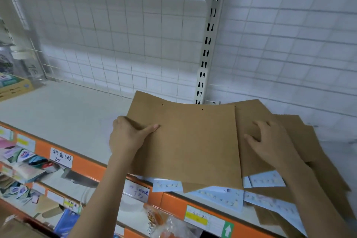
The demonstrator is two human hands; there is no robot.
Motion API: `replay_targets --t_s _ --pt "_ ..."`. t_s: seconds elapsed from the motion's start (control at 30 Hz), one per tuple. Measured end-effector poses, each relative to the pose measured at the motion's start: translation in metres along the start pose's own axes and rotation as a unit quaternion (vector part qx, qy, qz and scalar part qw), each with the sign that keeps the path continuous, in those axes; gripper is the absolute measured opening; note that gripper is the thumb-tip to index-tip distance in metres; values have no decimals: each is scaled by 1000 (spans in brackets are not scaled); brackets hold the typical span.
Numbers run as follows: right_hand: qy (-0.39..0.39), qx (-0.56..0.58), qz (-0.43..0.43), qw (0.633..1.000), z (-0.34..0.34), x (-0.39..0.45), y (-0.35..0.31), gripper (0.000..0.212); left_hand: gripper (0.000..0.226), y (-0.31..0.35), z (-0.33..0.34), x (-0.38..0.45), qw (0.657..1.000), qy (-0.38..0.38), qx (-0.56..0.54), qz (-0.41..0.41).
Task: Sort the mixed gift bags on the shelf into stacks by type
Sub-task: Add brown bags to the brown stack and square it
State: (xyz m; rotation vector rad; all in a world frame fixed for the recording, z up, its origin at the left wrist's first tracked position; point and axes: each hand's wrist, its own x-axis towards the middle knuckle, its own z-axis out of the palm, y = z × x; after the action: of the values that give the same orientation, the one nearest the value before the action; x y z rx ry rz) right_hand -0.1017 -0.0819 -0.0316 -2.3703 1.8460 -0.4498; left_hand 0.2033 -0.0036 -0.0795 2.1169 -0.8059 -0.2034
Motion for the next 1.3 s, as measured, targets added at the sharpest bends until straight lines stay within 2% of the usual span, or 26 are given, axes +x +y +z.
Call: replay_targets --t_s 0.07,0.13,0.27,0.37,0.4,0.5,0.6,0.73,0.9,1.03,1.17,1.3 --pt "-22 10 13 1000 -3 11 16 53 78 10 -1 -11 999 28 -26 20" --pt "-47 3 32 998 -4 26 35 55 70 19 -1 -22 998 21 -56 33" --pt "-66 -60 63 994 12 61 87 96 58 24 2 -41 990 -51 -128 26" --pt "-81 -21 105 991 2 55 81 115 52 20 4 -51 981 -98 -164 29" --pt "-87 0 112 990 -3 51 77 109 53 18 5 -54 978 -104 -178 30" --pt "-111 43 129 984 -16 42 75 54 51 15 8 -65 969 -124 -209 42" --pt "-53 105 102 988 -28 27 75 40 45 18 10 -76 962 -135 -232 56" --pt "-4 169 116 979 -37 -9 83 47 51 31 13 -86 956 -145 -236 97" --pt "67 238 104 963 -46 -49 121 32 55 61 21 -116 958 -135 -217 130" --pt "141 301 94 939 -67 -79 161 28 50 85 40 -157 949 -152 -257 103" --pt "177 342 117 915 -81 -105 226 33 44 118 69 -209 943 -141 -294 73" --pt "199 360 152 899 -84 -129 294 37 44 152 104 -264 948 -137 -279 69"
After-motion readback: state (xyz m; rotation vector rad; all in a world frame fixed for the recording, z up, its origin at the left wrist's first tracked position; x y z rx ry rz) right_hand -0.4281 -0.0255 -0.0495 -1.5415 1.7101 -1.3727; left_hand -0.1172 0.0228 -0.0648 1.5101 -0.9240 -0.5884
